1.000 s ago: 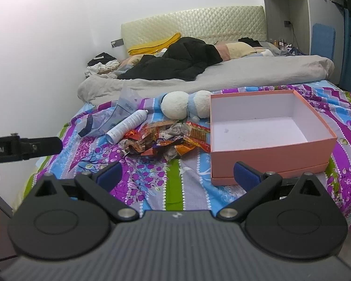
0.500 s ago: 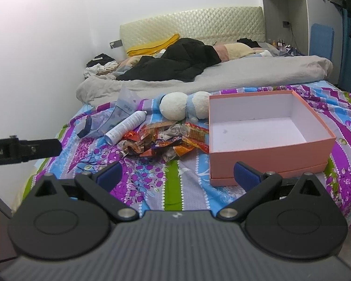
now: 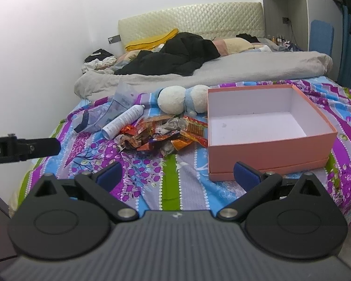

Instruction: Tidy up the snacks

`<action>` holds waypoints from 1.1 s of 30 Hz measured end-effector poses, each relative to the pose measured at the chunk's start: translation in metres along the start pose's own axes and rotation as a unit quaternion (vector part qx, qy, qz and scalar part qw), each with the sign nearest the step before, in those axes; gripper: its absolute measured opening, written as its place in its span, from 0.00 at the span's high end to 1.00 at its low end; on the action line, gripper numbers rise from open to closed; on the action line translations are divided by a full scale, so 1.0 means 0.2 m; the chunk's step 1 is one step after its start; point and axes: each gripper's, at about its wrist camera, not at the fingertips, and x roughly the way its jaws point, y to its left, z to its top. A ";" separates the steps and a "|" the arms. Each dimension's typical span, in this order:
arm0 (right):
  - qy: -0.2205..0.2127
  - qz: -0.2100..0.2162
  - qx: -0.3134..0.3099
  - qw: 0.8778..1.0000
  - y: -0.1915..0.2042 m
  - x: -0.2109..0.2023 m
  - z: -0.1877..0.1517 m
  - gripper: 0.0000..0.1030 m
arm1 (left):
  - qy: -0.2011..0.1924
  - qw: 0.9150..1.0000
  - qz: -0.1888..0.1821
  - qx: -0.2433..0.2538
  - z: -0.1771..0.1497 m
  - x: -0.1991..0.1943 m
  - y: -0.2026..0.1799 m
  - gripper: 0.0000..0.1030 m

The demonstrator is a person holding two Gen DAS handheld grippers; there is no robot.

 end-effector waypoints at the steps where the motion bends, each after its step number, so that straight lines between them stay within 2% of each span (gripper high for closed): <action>1: 0.001 -0.001 0.003 1.000 0.00 0.01 0.00 0.00 | 0.002 1.000 0.000 -0.001 0.00 0.01 0.00 0.00; 15: 0.009 -0.020 0.004 1.000 -0.01 0.16 -0.02 0.00 | 0.016 0.999 0.006 -0.033 0.01 0.20 0.09 0.00; 19: 0.001 -0.037 -0.027 0.999 0.03 0.23 -0.01 0.00 | 0.021 0.999 0.013 -0.032 0.03 0.29 0.13 0.00; 27: 0.001 -0.012 -0.041 0.999 0.07 0.38 0.01 0.00 | 0.046 0.998 0.016 -0.033 0.07 0.54 0.21 0.00; 30: -0.005 -0.005 -0.059 0.998 0.10 0.45 0.02 0.09 | 0.047 0.998 0.030 -0.034 0.07 0.64 0.25 0.00; 33: -0.013 -0.016 -0.076 0.997 0.13 0.52 0.02 0.19 | 0.037 0.998 0.046 -0.036 0.08 0.73 0.31 0.00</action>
